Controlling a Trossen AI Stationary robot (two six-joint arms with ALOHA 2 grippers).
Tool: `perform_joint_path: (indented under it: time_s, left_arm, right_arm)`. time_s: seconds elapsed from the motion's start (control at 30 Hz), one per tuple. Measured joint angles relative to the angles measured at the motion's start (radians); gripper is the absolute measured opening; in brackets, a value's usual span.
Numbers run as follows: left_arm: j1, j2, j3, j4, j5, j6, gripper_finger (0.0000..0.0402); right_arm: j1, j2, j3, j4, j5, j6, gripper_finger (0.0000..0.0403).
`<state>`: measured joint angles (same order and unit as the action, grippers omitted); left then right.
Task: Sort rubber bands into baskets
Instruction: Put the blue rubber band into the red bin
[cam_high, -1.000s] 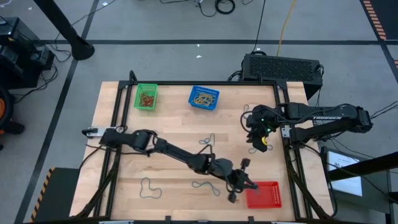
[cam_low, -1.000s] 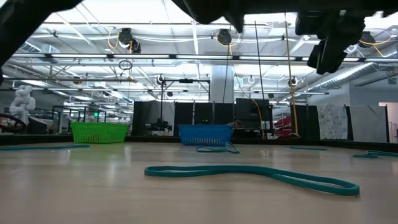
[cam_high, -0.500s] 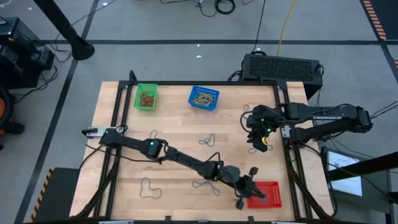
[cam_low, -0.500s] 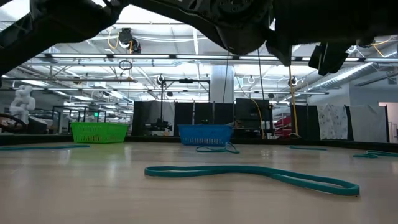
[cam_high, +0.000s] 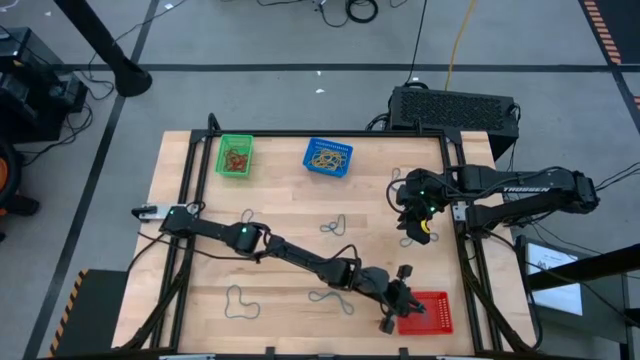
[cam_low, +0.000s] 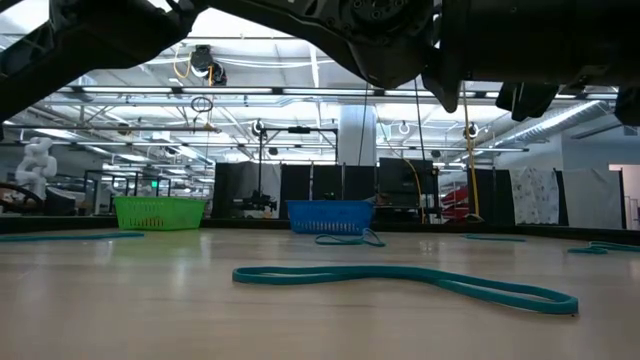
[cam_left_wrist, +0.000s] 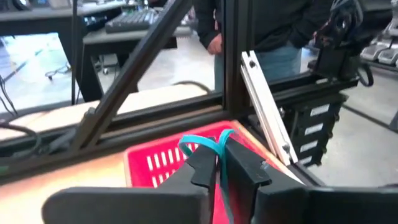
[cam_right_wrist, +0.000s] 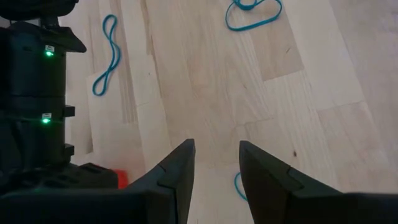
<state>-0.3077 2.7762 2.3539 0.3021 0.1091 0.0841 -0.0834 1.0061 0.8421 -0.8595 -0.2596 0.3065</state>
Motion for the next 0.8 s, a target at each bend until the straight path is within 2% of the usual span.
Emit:
perform_joint_path:
  time_s: [0.37, 0.57, 0.7, 0.8]
  left_arm:
    - [0.0, -0.007, 0.0, -0.176, -0.024, 0.0, 0.0096]
    - [0.0, -0.053, 0.002, -0.271, -0.033, 0.0, 0.0136]
    - [-0.001, -0.102, 0.003, -0.354, -0.043, 0.013, 0.0145]
    - [0.0, -0.16, 0.002, -0.5, -0.048, 0.088, 0.0146]
  right_arm:
    - [0.0, 0.0, 0.0, 0.0, 0.0, 0.022, 0.0118]
    - [0.0, 0.0, 0.0, 0.001, 0.0, 0.022, 0.0118]
    - [0.0, 0.0, 0.0, -0.005, 0.0, 0.023, 0.0118]
    - [0.0, 0.0, 0.0, -0.007, 0.0, 0.023, 0.0118]
